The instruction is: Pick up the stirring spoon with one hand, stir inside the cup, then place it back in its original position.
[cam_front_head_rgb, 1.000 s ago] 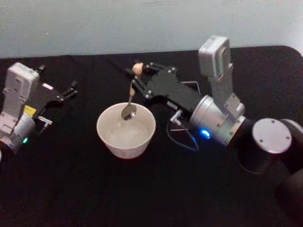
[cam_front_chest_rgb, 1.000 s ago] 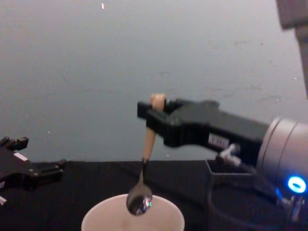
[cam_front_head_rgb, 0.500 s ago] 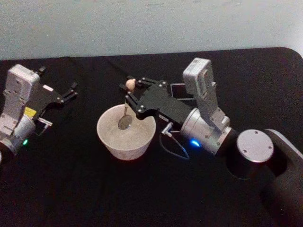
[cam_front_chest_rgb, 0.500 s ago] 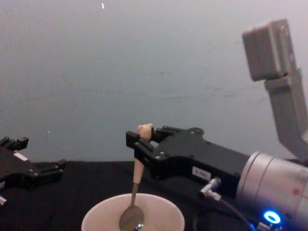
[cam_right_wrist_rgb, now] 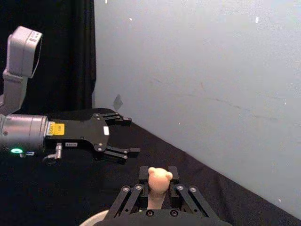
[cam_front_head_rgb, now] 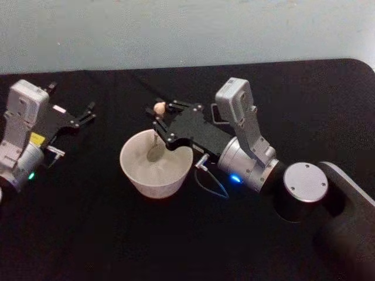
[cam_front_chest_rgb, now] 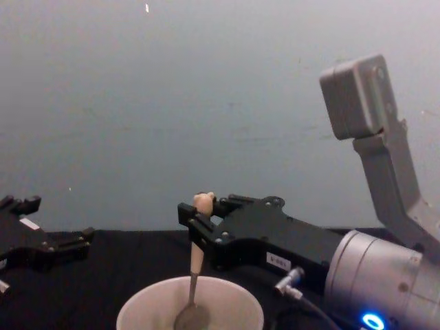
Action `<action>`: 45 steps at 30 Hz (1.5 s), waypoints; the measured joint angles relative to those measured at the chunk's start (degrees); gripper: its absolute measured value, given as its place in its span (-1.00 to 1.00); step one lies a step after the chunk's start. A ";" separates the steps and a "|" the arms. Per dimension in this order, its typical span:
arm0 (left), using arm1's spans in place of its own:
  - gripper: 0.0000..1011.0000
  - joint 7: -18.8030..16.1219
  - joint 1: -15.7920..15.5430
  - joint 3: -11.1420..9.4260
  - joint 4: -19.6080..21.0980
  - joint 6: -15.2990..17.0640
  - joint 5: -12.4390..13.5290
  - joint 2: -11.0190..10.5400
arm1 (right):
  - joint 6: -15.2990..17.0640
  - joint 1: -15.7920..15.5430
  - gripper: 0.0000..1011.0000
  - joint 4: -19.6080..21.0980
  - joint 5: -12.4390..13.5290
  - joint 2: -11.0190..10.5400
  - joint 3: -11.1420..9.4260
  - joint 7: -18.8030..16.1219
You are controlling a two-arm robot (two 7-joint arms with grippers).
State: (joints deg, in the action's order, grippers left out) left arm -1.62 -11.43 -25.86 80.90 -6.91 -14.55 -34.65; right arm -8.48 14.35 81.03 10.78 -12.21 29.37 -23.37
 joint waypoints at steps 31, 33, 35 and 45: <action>0.98 0.00 0.00 0.00 0.00 0.00 0.00 0.00 | 1.87 -6.23 -0.55 9.30 3.98 -6.05 -2.58 -3.48; 0.98 0.00 0.00 0.00 0.00 0.00 0.00 0.00 | 1.90 -6.72 -0.55 10.08 4.32 -6.43 -2.17 -3.93; 0.98 0.00 0.00 0.00 0.00 0.00 0.00 0.00 | 1.89 -7.04 -0.55 10.65 4.48 -6.67 -1.71 -4.24; 0.98 0.00 0.00 0.00 0.00 0.00 0.00 0.00 | 1.84 -6.05 -0.55 9.56 3.35 -5.23 0.58 -3.60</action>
State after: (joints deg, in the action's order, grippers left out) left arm -1.62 -11.43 -25.86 80.90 -6.91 -14.55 -34.65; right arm -6.64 8.29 90.59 14.13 -17.44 29.95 -26.97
